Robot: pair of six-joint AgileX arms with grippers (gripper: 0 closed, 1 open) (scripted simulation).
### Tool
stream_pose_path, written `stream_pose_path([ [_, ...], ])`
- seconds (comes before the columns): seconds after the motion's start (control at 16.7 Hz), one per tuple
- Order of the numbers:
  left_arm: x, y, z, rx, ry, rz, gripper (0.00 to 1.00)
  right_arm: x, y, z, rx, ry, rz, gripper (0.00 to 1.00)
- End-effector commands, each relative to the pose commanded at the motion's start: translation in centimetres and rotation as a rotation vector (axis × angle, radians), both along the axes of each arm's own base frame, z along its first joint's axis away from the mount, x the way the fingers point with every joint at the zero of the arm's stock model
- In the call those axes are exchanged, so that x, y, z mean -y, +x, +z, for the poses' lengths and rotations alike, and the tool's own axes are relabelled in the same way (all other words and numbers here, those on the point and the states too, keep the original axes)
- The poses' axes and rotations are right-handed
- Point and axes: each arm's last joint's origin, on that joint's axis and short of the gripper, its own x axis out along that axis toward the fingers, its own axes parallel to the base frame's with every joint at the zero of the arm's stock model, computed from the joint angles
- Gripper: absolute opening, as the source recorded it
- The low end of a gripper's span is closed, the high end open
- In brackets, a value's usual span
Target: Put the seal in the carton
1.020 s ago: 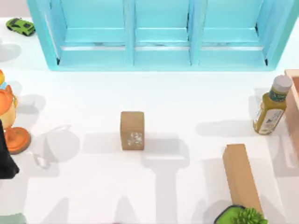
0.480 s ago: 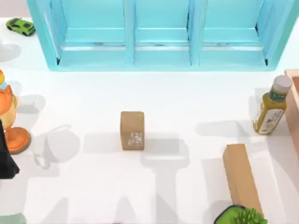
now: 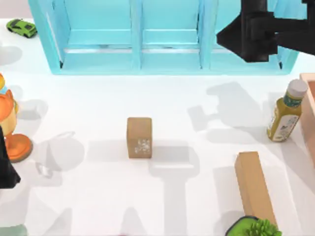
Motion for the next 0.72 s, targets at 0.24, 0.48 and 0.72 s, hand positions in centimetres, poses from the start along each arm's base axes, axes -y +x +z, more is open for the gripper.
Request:
stream_pose_path([
  [0.24, 0.0, 0.0, 0.0, 0.000, 0.000, 0.000, 1.00, -7.3, 3.9, 0.2, -0.221, -0.077, 0.026, 1.00],
  [0.48, 0.0, 0.0, 0.0, 0.000, 0.000, 0.000, 1.00, -14.0, 6.8, -2.7, -0.400, -0.190, -0.008, 1.00],
  [0.72, 0.0, 0.0, 0.0, 0.000, 0.000, 0.000, 1.00, -18.7, 8.6, -7.0, -0.519, -0.304, -0.077, 1.00],
])
